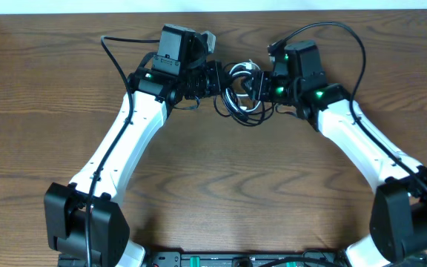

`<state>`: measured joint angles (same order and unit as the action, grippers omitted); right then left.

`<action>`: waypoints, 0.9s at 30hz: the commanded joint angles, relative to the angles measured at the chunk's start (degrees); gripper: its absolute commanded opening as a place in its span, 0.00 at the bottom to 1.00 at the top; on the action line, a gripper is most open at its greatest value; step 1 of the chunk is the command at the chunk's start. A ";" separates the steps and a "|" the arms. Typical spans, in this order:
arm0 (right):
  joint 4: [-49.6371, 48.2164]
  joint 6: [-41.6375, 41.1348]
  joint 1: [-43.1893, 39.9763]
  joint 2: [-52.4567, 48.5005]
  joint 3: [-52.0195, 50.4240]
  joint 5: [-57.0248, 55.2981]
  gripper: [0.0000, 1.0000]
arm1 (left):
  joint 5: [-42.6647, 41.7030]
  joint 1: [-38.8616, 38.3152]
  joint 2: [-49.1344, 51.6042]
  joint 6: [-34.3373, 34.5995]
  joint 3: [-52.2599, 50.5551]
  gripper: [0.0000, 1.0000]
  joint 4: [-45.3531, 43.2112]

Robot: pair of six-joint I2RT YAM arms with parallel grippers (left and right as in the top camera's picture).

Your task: Untangle cables

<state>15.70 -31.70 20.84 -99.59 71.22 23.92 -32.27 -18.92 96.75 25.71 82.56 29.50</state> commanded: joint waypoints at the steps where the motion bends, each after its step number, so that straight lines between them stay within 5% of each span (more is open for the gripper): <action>1: 1.84 -1.66 -0.28 -0.92 0.87 -1.18 0.13 | -0.96 -0.02 -0.74 -4.00 0.94 0.07 -0.39; 2: 3.26 -1.46 -1.03 -0.63 0.87 -3.78 0.01 | 0.70 -0.02 -0.74 -5.40 0.94 0.07 -0.17; 27: 28.09 5.79 -19.47 0.22 0.87 -34.23 0.01 | 4.44 8.61 -0.74 -8.09 0.94 0.07 -1.75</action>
<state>43.57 -26.46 4.32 -100.25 71.37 -4.23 -28.80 -11.68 96.75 19.03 82.56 28.12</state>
